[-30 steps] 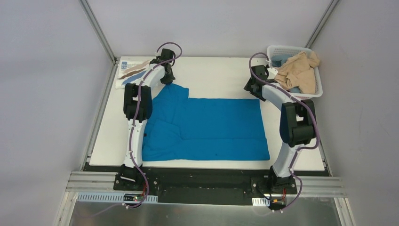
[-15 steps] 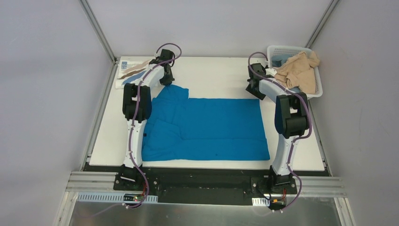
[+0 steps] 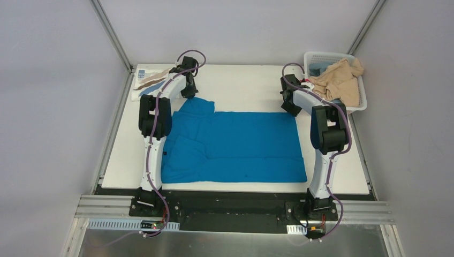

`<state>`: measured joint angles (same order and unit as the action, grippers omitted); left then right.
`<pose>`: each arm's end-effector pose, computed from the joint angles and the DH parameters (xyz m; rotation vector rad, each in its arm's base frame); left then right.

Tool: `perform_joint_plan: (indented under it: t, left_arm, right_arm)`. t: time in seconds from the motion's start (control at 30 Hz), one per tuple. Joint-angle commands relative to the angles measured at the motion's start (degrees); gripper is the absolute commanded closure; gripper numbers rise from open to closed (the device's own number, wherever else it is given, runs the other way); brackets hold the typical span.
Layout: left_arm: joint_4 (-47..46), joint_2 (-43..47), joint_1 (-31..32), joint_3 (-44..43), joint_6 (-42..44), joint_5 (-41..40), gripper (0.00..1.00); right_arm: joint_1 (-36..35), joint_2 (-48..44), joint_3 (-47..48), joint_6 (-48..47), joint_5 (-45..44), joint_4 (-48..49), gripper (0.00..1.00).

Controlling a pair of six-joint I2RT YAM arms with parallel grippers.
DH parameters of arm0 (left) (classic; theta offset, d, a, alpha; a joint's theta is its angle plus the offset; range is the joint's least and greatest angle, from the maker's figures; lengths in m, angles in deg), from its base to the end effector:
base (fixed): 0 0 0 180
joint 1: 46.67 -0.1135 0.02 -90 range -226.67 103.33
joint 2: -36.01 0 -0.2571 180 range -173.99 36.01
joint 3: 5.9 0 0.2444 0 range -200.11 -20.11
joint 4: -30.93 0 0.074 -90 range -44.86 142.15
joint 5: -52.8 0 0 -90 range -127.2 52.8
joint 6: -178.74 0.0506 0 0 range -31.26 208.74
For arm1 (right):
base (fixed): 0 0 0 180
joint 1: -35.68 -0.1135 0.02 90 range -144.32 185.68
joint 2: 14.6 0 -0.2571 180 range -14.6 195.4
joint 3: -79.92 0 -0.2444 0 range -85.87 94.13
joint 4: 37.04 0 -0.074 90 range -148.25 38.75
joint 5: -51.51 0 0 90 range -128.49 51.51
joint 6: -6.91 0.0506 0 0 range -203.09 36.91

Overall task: Fold and stack the t-shirts
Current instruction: Grab the side of the flattened tshirt furthest away from the robot with both arms, then fold the other side of the tshirt into a rectangle

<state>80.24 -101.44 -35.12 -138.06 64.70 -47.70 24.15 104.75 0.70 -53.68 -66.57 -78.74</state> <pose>0.5157 -0.0960 0.1640 -0.3448 2.4769 -0.0251 0.4325 0.0639 0.1567 0.5459 2.4149 -0.3494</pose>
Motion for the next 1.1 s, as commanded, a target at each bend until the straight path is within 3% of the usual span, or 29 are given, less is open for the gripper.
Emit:
perform_joint_plan:
  t: [0.0, 0.3, 0.63, 1.07]
  left_arm:
    - [2.7, 4.4, -0.2, 1.3, -0.8, 1.4, 1.00]
    - [2.5, 9.4, 0.0, 5.5, -2.0, 2.8, 1.00]
    - [0.0, 22.7, 2.4, 21.3, -4.6, -1.7, 1.00]
    - [-1.7, 48.3, 11.1, 47.1, -9.2, -11.8, 1.00]
  right_arm:
    - [0.2, -1.4, 0.2, 1.4, -1.5, -2.0, 0.64]
    - [0.1, -3.6, 0.8, -0.3, -0.1, -0.7, 1.00]
    - [-1.3, -13.0, -7.2, -2.3, 0.9, 1.3, 1.00]
    - [-2.9, -25.9, -19.6, -3.3, 4.0, 3.4, 1.00]
